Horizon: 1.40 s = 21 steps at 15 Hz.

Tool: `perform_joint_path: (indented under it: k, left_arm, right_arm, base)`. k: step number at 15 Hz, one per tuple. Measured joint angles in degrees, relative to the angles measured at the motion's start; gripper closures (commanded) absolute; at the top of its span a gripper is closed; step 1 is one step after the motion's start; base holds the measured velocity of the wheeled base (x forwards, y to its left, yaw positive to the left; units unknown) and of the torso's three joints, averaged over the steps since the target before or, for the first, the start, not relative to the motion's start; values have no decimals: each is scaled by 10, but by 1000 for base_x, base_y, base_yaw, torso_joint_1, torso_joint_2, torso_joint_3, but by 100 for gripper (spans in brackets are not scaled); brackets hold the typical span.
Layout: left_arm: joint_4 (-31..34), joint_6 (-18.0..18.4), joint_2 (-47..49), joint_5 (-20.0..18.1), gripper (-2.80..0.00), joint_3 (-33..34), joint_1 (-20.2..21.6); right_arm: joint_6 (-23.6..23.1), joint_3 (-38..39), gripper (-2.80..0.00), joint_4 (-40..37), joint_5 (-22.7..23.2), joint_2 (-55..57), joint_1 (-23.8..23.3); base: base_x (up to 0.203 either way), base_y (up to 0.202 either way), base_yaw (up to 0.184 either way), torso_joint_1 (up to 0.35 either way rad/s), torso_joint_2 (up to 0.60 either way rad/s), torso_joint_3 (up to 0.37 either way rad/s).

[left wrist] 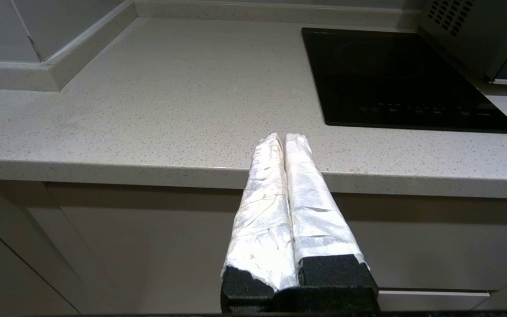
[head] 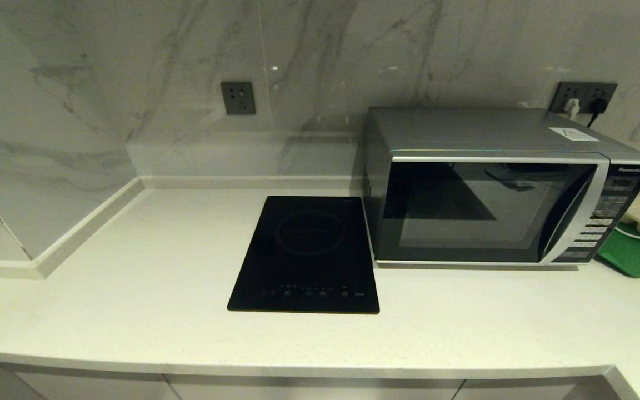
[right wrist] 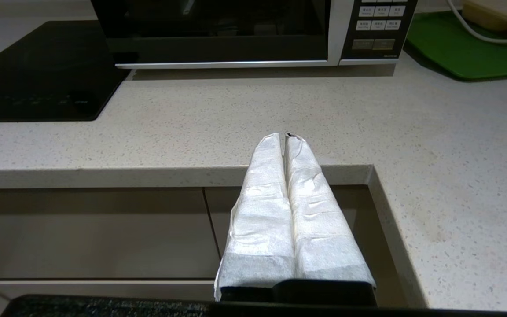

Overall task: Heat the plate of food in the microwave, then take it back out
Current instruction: Open the microwave oven

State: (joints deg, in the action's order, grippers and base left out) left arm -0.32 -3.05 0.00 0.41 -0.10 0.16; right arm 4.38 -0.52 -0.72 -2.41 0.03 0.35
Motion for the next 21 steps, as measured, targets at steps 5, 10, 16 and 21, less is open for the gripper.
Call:
perform_joint_path:
  k: [5, 10, 16, 21]
  left_arm:
    - [0, 0, 0, 0, 0, 0, 0]
    - [0, 0, 0, 0, 0, 0, 0]
    - [0, 0, 0, 0, 0, 0, 0]
    - [0, 0, 0, 0, 0, 0, 0]
  right_arm:
    - [5, -2, 0, -1, -1, 0, 0]
    - [7, -2, 0, -3, -3, 0, 0]
    - [-1, -46, 0, -81, -10, 11, -1]
    - [-15, -169, 0, -84, -11, 153, -1]
  base:
    - [0, 0, 0, 0, 0, 0]
    - [0, 0, 0, 0, 0, 0]
    - [0, 0, 0, 0, 0, 0]
    - [0, 0, 0, 0, 0, 0]
